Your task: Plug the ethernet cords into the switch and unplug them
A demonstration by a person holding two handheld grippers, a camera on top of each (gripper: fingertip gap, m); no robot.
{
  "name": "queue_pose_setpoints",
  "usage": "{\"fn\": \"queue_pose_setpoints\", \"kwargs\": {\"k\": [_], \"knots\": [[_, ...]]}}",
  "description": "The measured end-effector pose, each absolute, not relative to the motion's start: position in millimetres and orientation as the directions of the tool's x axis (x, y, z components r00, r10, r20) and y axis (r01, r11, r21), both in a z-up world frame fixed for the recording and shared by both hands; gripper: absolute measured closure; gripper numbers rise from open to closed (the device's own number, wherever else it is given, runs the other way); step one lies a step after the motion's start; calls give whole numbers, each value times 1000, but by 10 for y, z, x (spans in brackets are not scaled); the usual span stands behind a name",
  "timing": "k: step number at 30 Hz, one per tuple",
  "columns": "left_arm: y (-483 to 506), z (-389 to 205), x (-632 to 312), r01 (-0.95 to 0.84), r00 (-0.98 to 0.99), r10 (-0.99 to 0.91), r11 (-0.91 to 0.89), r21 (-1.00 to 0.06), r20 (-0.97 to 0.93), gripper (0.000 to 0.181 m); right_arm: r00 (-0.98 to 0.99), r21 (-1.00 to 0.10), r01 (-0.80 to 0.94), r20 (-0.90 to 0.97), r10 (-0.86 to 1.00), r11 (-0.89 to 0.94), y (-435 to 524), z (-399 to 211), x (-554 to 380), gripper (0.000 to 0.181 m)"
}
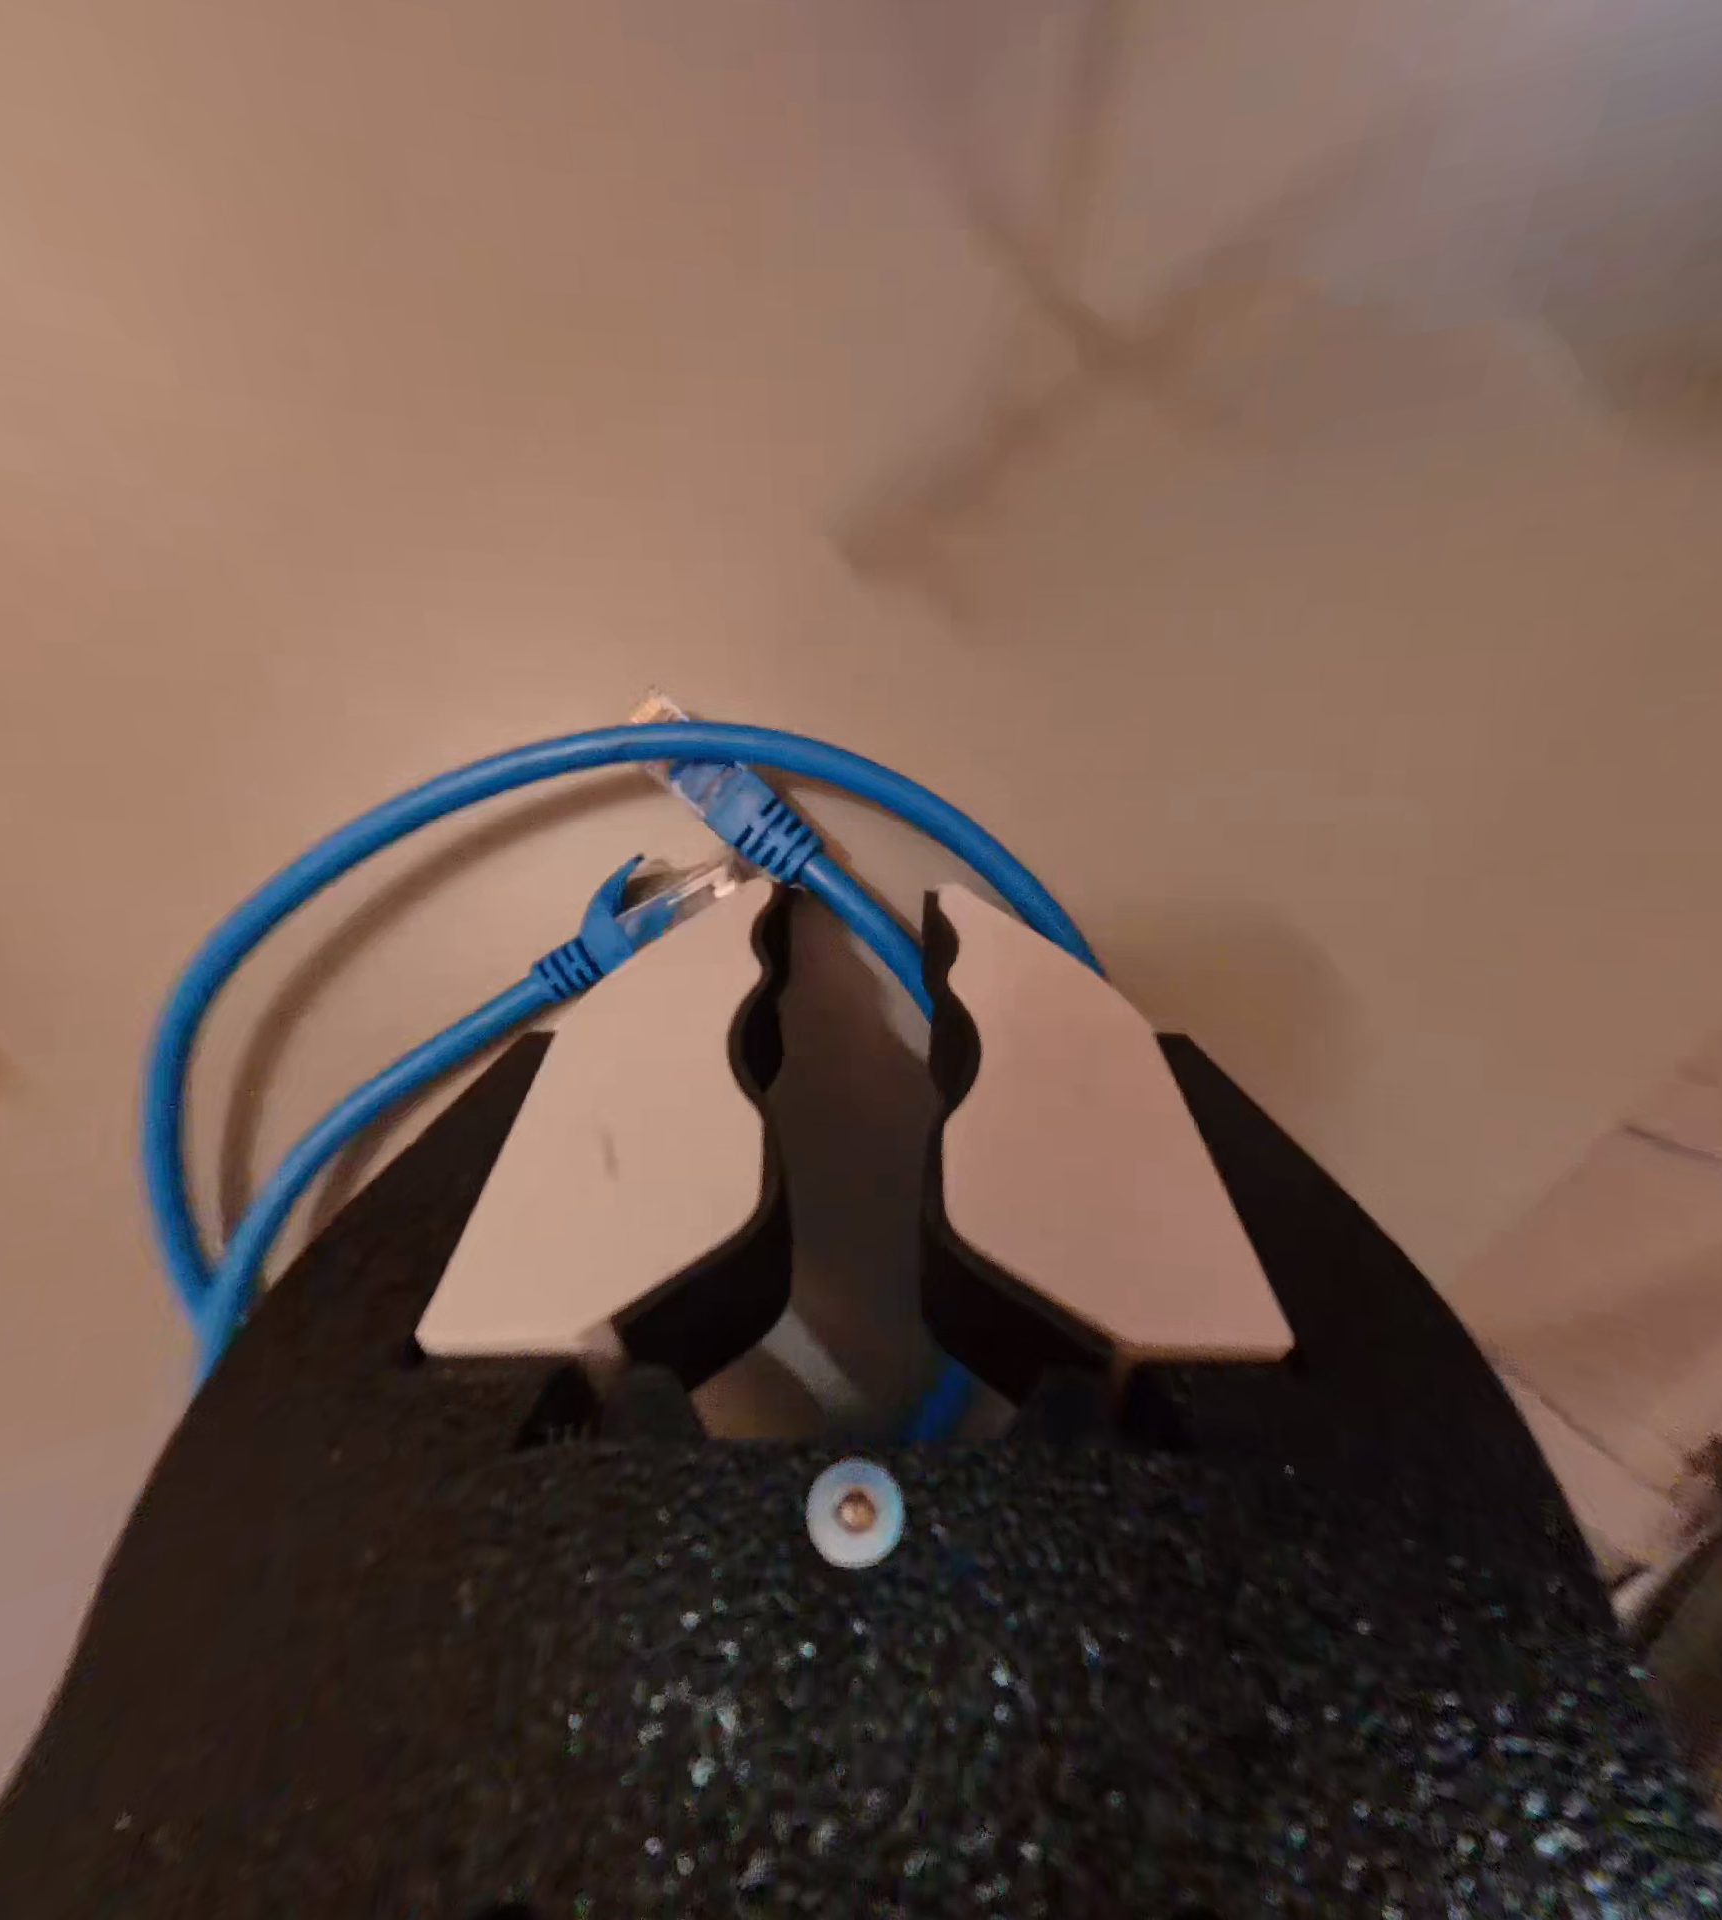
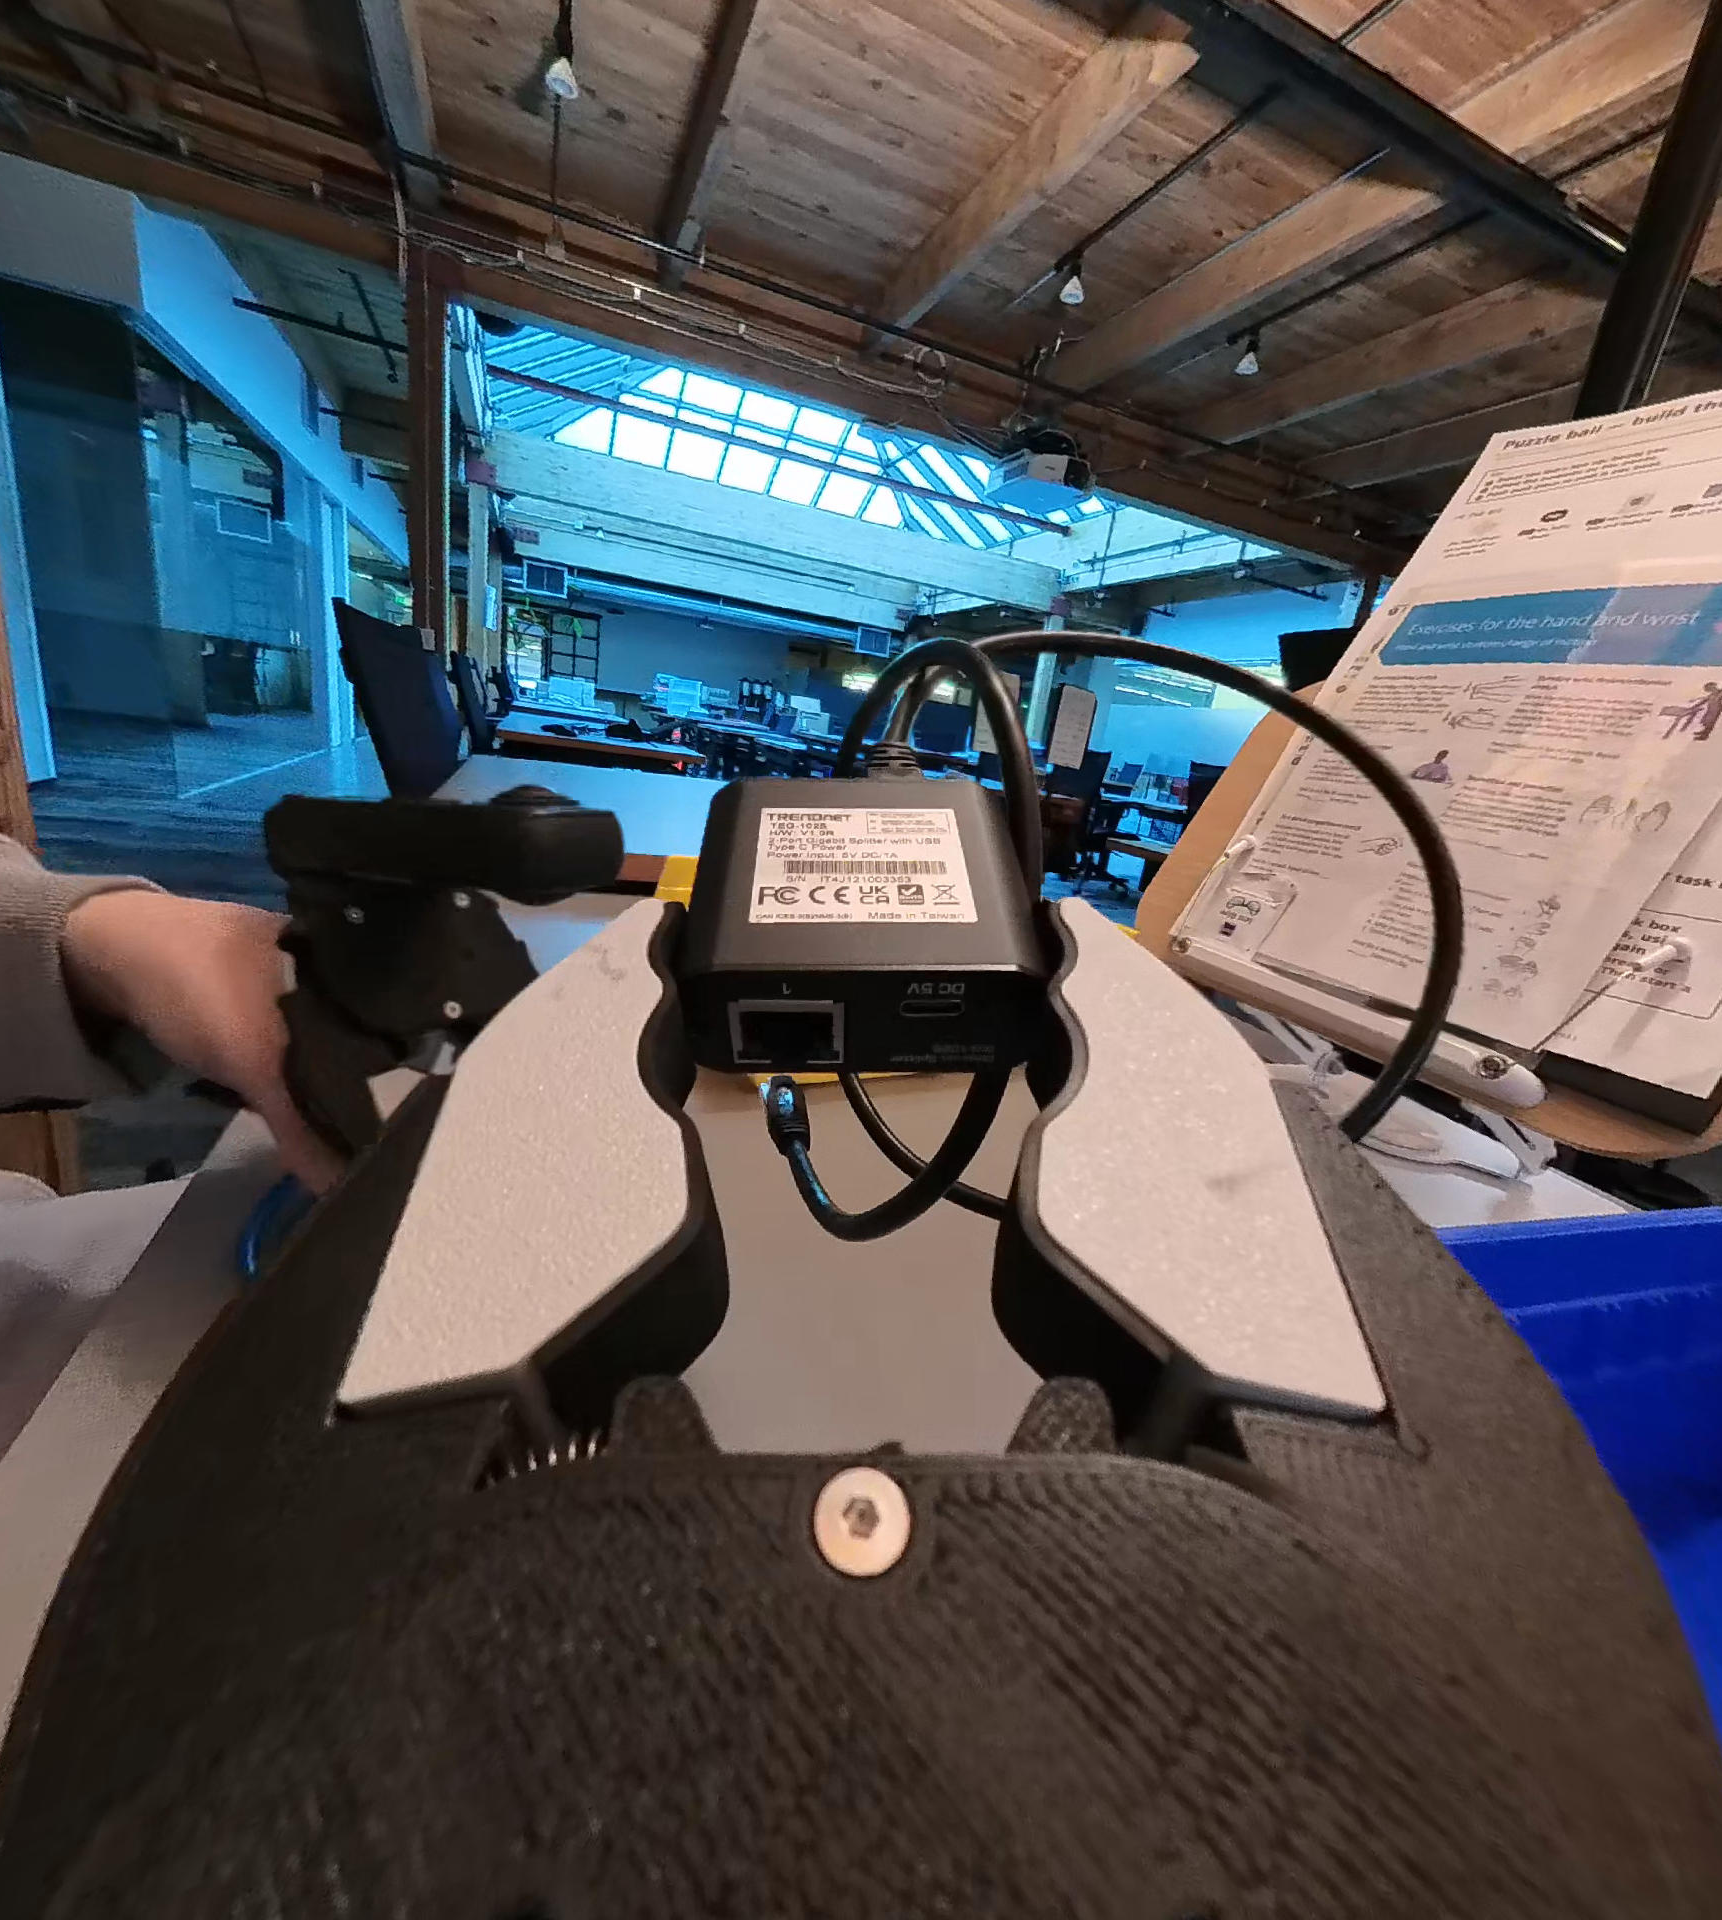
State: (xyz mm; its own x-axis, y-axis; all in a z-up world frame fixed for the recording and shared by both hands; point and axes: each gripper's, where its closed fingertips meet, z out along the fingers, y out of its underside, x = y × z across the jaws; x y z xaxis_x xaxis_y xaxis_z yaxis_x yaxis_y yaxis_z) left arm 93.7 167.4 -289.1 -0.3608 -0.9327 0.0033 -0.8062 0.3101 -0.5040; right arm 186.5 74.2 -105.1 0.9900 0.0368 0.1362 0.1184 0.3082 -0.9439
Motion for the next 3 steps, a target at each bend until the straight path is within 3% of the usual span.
{"fn": "queue_pose_setpoints", "kwargs": {"k": [1, 3], "knots": [[1703, -2899, 955, -804, -374, -927, 335, -491, -19, 158, 990, -945, 118, 136, 38, 304, 746, -1066, 1865, 117], [1714, -2903, 963, -810, -401, -916, 356, -467, -3, 158, 989, -953, 130, 146, 37, 274, 769, -1126, 1868, 117]]}}
